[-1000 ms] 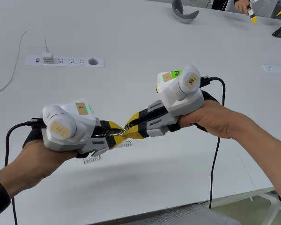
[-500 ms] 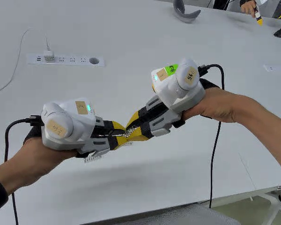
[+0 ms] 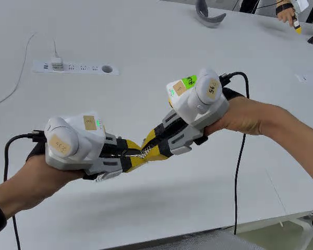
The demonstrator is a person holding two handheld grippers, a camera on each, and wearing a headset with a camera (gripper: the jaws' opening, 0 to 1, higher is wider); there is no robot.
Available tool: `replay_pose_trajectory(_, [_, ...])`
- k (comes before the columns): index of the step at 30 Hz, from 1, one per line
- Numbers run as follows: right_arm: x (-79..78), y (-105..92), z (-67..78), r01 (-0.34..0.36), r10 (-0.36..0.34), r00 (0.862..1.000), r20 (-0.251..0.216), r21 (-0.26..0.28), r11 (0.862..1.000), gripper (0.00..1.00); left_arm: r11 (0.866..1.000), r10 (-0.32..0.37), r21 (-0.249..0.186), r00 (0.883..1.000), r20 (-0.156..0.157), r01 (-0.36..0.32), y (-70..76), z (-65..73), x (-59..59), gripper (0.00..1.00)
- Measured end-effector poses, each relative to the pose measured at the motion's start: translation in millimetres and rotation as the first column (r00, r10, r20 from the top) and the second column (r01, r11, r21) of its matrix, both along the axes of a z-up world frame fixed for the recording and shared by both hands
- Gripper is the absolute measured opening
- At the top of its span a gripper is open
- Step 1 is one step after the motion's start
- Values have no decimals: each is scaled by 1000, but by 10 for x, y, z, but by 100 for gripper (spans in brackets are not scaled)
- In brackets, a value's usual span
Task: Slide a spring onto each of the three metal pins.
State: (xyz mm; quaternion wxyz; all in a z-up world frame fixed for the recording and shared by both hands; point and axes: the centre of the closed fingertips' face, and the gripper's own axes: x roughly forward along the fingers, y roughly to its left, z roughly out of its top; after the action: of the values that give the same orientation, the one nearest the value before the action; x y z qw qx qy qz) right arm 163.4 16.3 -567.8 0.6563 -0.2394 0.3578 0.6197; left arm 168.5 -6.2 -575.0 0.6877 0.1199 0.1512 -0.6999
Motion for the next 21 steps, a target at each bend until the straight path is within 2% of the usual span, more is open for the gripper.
replay_pose_trajectory(11, [9, 30, -114, -11, 11, 1000, 0, -33, 999, 12, 1000, 14, 14, 1000, -11, -14, 27, -95, -9, 10])
replay_pose_trajectory(13, [14, 41, -133, -10, 10, 1000, -1, -35, 999, 12, 1000, 20, 16, 1000, -21, -20, 45, -115, -5, 11])
replay_pose_trajectory(21, [41, 89, -181, -19, 19, 1000, 4, -43, 999, 12, 998, 52, 41, 998, -26, -51, 163, -213, 27, 12])
